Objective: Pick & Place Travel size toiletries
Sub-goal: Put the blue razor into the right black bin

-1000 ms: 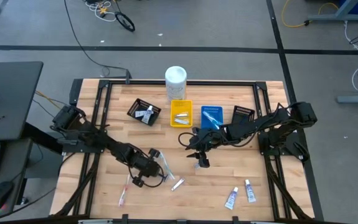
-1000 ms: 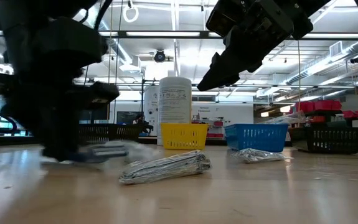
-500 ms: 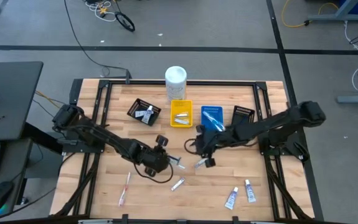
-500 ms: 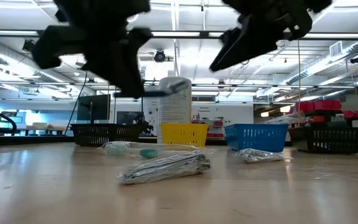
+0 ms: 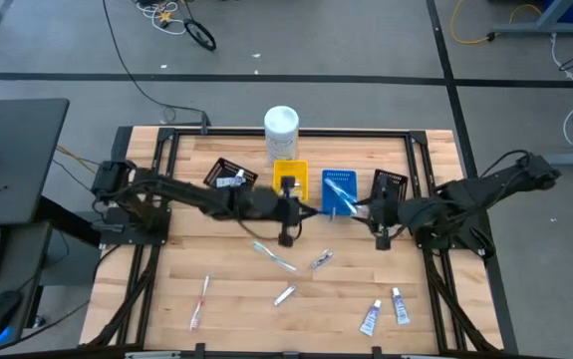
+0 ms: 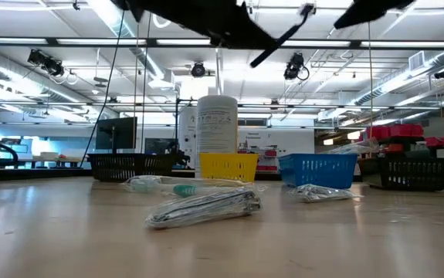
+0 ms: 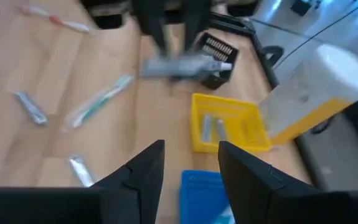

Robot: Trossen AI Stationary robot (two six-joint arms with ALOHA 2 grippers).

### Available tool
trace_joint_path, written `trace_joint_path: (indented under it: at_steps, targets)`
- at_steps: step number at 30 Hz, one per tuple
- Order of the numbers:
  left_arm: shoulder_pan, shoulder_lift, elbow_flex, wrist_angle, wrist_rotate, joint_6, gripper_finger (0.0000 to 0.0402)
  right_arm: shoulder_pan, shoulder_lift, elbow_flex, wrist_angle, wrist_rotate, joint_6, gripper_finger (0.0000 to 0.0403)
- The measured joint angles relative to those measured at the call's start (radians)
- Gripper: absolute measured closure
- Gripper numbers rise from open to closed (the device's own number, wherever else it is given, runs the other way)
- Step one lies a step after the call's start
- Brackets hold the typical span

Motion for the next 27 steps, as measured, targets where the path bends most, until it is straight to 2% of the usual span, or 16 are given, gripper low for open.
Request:
trace_joint_path:
  at_steps: [2, 4, 6, 8, 11, 14, 16, 20, 27]
  targets:
    - [0.042, 0.0, 0.0, 0.056, 0.077, 0.016, 0.0356, 0.0, -0.041, -0.073, 0.069, -0.003, 0.014, 0.0243]
    - [0.075, 0.0, 0.0, 0.098, 0.114, 0.015, 0.0358, -0.005, -0.071, -0.173, 0.208, 0.048, -0.023, 0.0243]
    - [0.098, 0.0, 0.0, 0.151, 0.146, 0.012, 0.0361, -0.023, -0.079, -0.291, 0.418, 0.098, -0.093, 0.0243]
    - [0.115, -0.001, 0.0, 0.174, 0.19, 0.013, 0.0361, -0.052, -0.071, -0.417, 0.69, 0.103, -0.198, 0.0243]
    - [0.128, -0.001, 0.0, 0.165, 0.22, 0.006, 0.0357, -0.116, -0.031, -0.566, 1.078, -0.022, -0.312, 0.0243]
    - [0.13, -0.001, 0.0, 0.15, 0.221, -0.003, 0.0356, -0.197, 0.017, -0.647, 1.332, -0.16, -0.284, 0.0243]
    - [0.13, -0.001, 0.0, 0.141, 0.222, 0.004, 0.0357, -0.249, 0.04, -0.659, 1.387, -0.223, -0.23, 0.0243]
    - [0.13, -0.001, 0.0, 0.139, 0.222, 0.012, 0.0359, -0.331, 0.068, -0.627, 1.385, -0.339, -0.187, 0.0243]
    - [0.13, -0.001, 0.0, 0.14, 0.196, 0.038, 0.0357, -0.39, 0.075, -0.582, 1.383, -0.445, -0.194, 0.0243]
